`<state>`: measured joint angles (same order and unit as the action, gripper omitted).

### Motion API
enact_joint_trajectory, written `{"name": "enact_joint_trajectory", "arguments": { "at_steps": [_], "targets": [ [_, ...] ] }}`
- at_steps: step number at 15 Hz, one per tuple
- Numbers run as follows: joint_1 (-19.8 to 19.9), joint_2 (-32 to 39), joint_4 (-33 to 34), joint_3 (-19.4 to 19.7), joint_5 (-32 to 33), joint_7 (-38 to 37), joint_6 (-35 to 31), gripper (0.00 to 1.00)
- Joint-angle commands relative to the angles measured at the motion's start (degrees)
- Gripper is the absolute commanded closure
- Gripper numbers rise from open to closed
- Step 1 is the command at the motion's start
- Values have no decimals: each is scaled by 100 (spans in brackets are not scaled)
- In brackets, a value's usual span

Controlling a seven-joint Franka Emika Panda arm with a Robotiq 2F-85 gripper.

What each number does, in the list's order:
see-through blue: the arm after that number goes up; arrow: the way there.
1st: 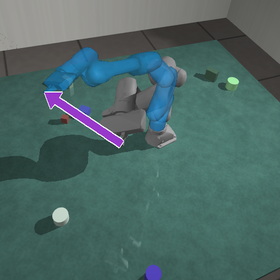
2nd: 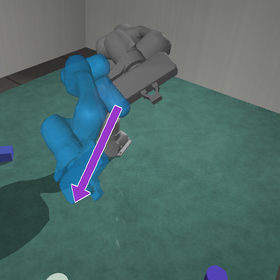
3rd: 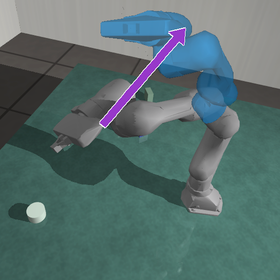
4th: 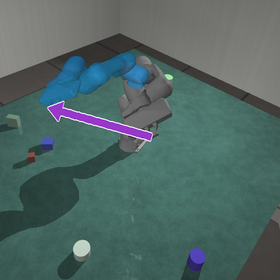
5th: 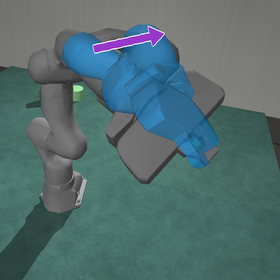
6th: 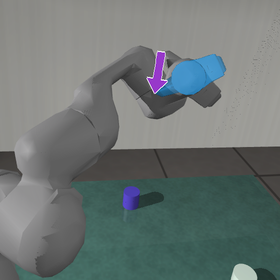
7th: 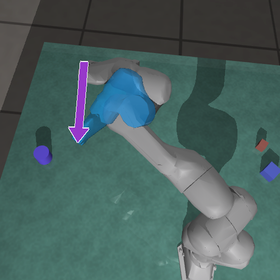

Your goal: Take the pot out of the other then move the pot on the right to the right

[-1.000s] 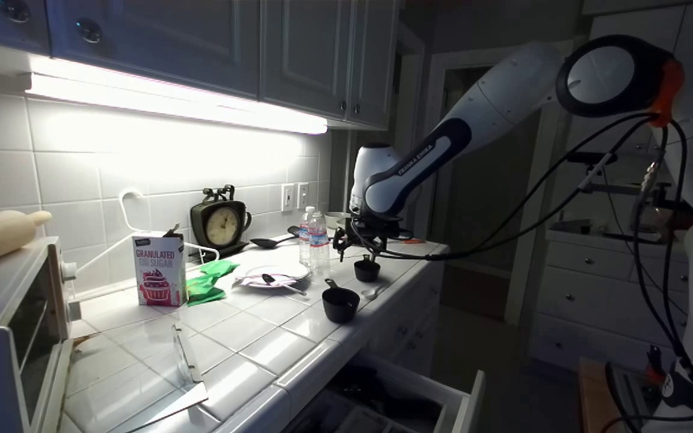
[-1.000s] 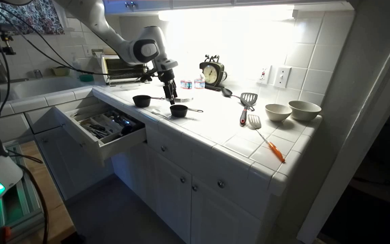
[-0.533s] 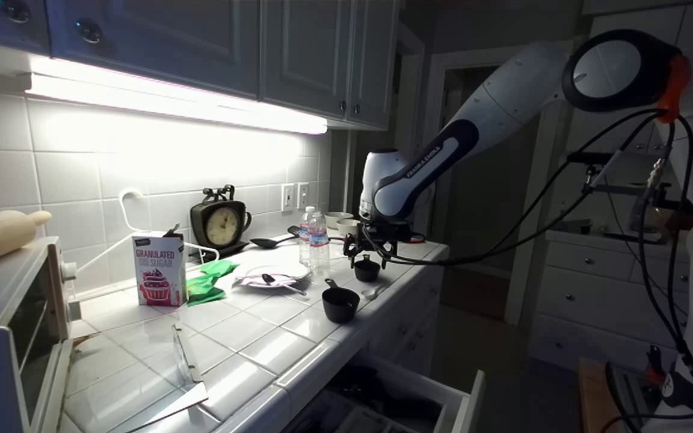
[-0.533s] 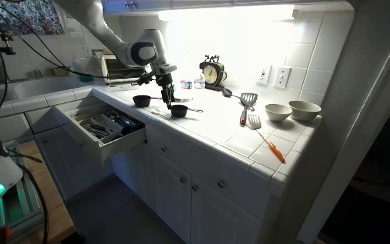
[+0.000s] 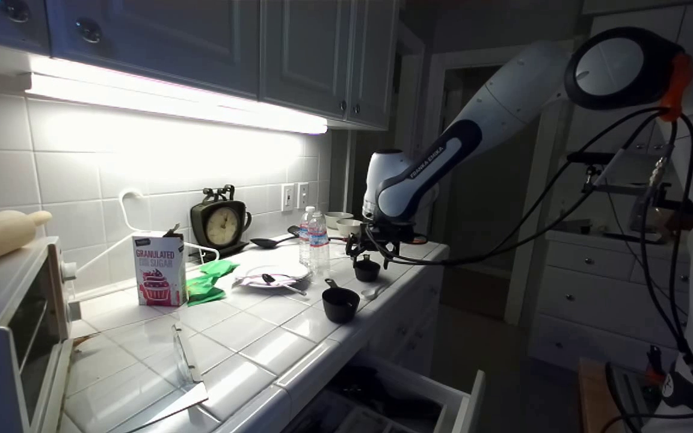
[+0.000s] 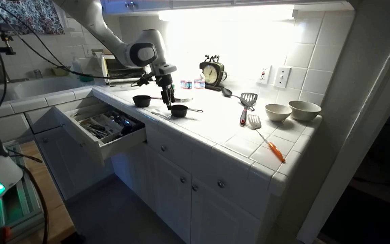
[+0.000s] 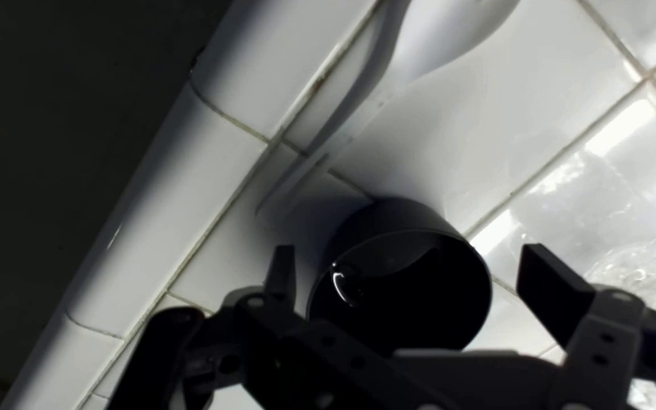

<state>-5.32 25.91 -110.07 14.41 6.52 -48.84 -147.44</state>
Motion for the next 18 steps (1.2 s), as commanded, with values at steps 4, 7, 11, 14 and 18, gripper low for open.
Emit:
{"name": "enact_joint_trajectory", "arguments": {
  "at_steps": [4,7,11,14,18],
  "targets": [
    [179,-191,-396,-155,-168,210,-759,0],
    [190,-182,-475,-162,-213,233,-929,0],
    [195,-173,-530,-158,-232,254,-1005,0],
    [219,-224,-587,-185,-279,302,-1102,0],
    [240,-235,-574,-210,-358,381,-1321,0]
  ]
}}
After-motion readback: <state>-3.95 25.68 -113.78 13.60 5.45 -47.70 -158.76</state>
